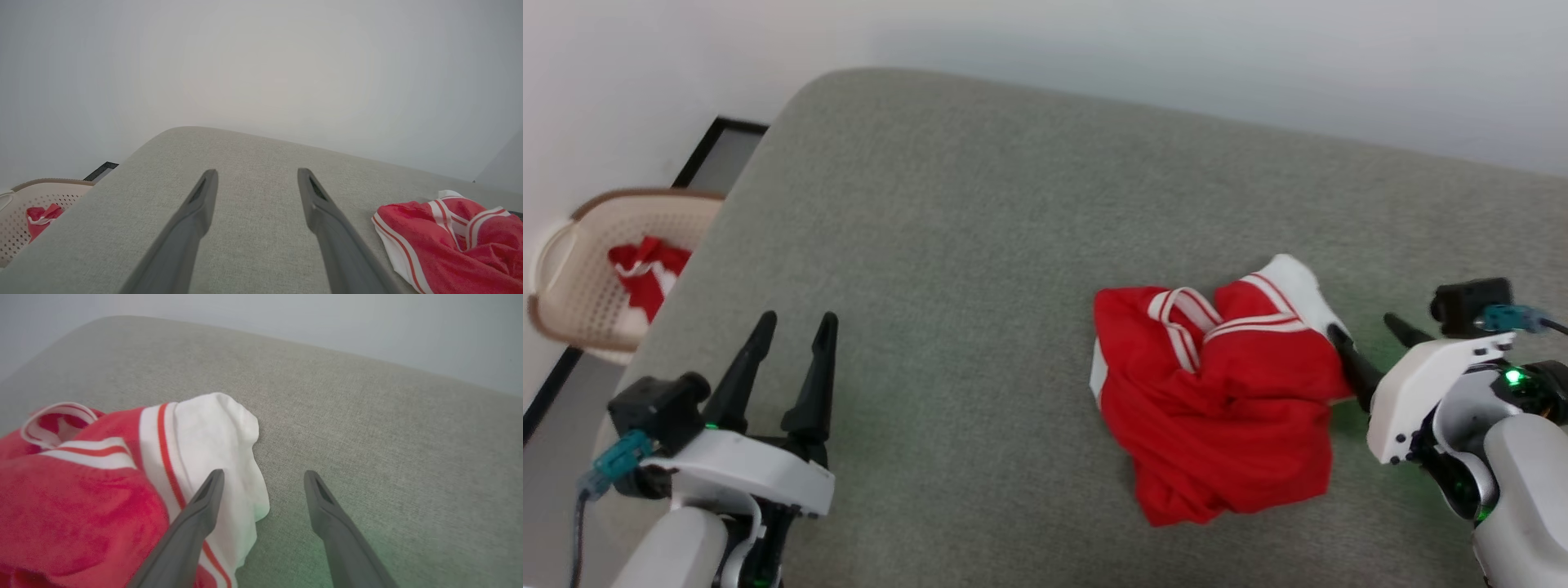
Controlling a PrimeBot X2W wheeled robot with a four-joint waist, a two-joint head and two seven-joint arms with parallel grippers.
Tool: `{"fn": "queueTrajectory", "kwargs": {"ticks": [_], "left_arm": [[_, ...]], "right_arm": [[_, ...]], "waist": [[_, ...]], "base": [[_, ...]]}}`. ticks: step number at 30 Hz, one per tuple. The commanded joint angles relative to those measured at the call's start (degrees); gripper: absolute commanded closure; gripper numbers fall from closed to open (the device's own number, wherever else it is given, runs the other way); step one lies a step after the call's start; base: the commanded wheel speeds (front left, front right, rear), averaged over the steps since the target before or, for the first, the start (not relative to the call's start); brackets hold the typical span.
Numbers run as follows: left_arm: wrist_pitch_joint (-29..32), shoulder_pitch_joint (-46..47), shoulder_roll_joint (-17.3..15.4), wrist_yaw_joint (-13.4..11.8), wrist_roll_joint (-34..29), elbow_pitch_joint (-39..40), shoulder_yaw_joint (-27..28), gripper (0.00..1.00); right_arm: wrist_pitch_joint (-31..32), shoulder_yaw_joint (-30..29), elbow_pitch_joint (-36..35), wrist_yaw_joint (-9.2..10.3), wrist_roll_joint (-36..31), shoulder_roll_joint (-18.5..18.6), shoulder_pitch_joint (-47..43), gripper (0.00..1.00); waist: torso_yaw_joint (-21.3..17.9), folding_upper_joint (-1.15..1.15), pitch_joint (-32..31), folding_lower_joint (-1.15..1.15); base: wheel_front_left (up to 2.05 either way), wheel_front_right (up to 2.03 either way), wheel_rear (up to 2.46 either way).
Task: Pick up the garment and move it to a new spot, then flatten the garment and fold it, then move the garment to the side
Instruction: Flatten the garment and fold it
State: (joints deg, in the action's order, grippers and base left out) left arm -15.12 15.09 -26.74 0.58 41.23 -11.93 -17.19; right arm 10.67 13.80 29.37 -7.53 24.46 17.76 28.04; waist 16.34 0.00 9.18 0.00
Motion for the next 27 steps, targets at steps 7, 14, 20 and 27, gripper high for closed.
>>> {"fn": "queueTrajectory", "kwargs": {"ticks": [7, 14, 20, 27], "left_arm": [[0.0, 2.4, 2.4, 1.7, -1.7, -2.5, 0.3, 0.00], [0.0, 3.2, 3.9, 3.0, -3.1, -4.5, 1.9, 0.00], [0.0, 1.9, 3.9, 3.7, -3.8, -5.5, 4.0, 0.00], [0.0, 0.3, 3.3, 4.2, -4.5, -5.6, 6.0, 0.00]], "right_arm": [[4.8, 4.9, 7.4, 0.08, 1.4, 1.3, 4.0, 0.00], [3.7, 7.6, 11.3, 0.11, 1.9, 2.1, 6.6, 1.00], [2.3, 7.0, 9.7, 0.10, 3.9, 4.0, 7.8, 1.00], [4.9, 2.9, 3.8, 0.09, 6.0, 8.3, 4.3, 1.00]], "waist": [[4.0, 0.00, 4.1, 0.00], [4.3, 0.00, 4.4, 0.00], [2.9, 0.00, 3.0, 0.00], [0.2, 0.00, 1.0, 0.00]], "base": [[0.00, 0.00, 0.00], [0.00, 0.00, 0.00], [0.00, 0.00, 0.00], [0.00, 0.00, 0.00]]}}
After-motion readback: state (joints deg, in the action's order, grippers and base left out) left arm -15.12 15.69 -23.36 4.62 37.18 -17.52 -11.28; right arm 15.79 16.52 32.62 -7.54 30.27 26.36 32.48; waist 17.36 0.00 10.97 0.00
